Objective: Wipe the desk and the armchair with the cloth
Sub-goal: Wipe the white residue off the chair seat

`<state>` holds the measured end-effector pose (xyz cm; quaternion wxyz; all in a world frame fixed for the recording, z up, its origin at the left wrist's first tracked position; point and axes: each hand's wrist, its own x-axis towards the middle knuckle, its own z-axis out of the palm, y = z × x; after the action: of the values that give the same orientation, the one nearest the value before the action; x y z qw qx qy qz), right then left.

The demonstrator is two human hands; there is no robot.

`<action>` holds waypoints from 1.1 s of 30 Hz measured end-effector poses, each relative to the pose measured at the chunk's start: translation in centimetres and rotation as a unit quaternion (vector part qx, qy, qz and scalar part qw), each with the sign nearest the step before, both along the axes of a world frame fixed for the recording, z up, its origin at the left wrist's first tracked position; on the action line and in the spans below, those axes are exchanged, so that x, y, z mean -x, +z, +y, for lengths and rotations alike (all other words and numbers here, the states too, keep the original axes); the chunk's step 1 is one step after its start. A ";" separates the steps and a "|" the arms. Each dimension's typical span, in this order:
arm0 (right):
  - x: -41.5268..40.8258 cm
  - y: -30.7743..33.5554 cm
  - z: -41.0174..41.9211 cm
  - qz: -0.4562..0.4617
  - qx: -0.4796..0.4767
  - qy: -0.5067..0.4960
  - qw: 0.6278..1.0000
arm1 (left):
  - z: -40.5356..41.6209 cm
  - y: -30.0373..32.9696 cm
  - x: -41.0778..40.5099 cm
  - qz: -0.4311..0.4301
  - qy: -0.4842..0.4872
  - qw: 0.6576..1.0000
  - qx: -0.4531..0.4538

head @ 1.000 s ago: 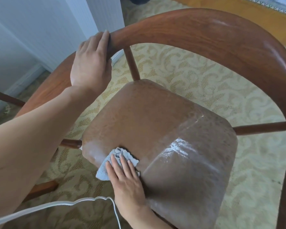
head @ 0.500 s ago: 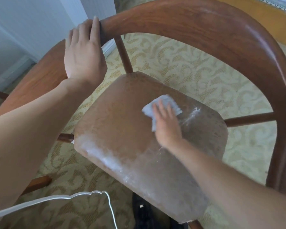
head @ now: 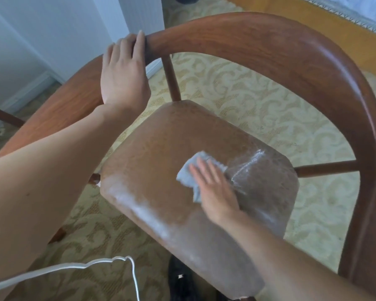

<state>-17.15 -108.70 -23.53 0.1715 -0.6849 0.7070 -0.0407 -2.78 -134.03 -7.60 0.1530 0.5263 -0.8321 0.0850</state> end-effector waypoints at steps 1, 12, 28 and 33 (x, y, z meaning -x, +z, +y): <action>2.7 0.3 -1.4 0.028 -0.005 -0.039 0.999 | 0.0 0.0 0.0 0.001 0.001 1.000 -0.002; -3.0 0.2 2.7 -0.047 0.008 -0.235 0.971 | 0.2 0.5 0.3 0.032 0.005 0.999 -0.017; -9.2 2.9 5.7 -0.267 -0.032 -0.223 0.937 | 1.6 1.9 0.8 -0.013 0.017 0.993 -0.115; -5.6 8.9 0.8 -0.481 -0.008 -0.450 0.753 | 9.2 1.7 1.9 0.074 0.014 0.974 -0.213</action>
<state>-11.59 -107.91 -14.59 0.4564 -0.1765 0.7579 -0.4315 -4.66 -124.87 -5.93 0.0972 0.5633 -0.8100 -0.1309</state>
